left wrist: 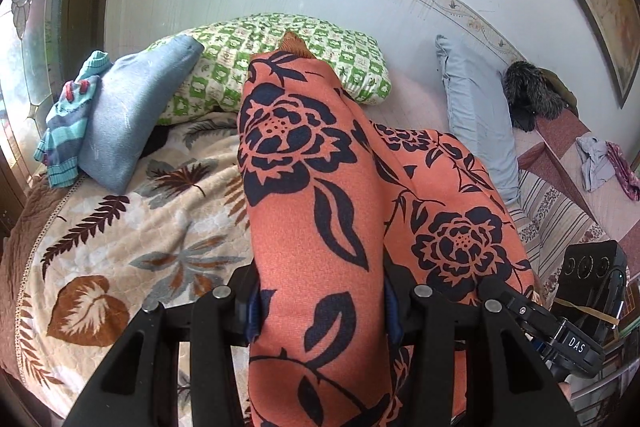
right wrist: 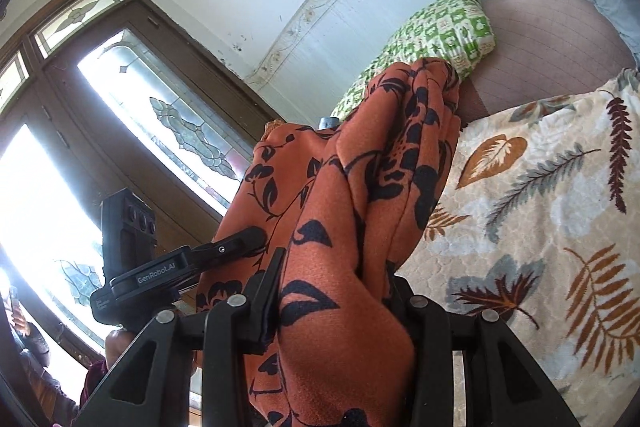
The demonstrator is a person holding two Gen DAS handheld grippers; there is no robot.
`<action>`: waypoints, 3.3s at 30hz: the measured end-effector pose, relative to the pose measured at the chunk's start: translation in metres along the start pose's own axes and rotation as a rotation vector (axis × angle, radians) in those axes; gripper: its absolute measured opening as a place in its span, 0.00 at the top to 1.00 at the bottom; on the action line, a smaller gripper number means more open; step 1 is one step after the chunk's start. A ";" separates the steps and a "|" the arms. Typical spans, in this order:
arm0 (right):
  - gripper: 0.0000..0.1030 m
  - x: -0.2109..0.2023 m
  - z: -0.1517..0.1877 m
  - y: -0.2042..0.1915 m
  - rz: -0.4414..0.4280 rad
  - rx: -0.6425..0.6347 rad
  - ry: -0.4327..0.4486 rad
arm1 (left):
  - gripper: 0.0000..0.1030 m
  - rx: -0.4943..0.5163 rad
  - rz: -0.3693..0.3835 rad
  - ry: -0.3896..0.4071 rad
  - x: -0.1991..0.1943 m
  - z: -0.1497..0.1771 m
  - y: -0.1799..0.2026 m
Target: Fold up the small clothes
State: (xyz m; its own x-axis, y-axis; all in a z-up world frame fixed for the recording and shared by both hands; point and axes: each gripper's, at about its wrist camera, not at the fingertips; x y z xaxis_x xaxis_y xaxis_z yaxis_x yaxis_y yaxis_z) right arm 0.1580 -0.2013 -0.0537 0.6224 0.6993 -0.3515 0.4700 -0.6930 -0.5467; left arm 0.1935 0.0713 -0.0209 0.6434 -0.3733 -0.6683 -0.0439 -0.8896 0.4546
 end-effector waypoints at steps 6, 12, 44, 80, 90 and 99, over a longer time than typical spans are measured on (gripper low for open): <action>0.60 0.002 -0.003 -0.037 -0.034 -0.026 0.007 | 0.53 -0.008 -0.010 0.044 -0.035 -0.002 -0.011; 0.60 -0.003 -0.006 -0.063 -0.043 -0.060 0.020 | 0.53 -0.016 -0.004 0.070 -0.057 -0.002 -0.016; 0.60 -0.013 0.000 -0.057 -0.022 -0.030 0.025 | 0.53 -0.025 0.006 0.045 -0.041 0.004 -0.010; 0.60 0.003 0.041 0.084 0.134 0.150 -0.053 | 0.53 -0.022 0.017 -0.194 0.129 0.034 0.007; 0.60 0.014 0.054 0.150 0.184 0.188 -0.055 | 0.53 -0.002 0.014 -0.249 0.201 0.042 0.020; 0.60 0.031 0.071 0.200 0.224 0.241 -0.051 | 0.53 0.024 -0.011 -0.277 0.250 0.051 0.022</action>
State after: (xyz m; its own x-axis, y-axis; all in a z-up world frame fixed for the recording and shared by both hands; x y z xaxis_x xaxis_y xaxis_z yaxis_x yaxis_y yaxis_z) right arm 0.2266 -0.3062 -0.2279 0.6586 0.5465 -0.5173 0.1597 -0.7733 -0.6136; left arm 0.3138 -0.0551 -0.2080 0.4104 -0.4180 -0.8105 -0.0581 -0.8989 0.4342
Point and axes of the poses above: each gripper's, at about its wrist camera, not at the fingertips, and x roughly the way its jaws point, y to its right, z to its underside, and after that the axes turned 11 degrees about -x, right-handed
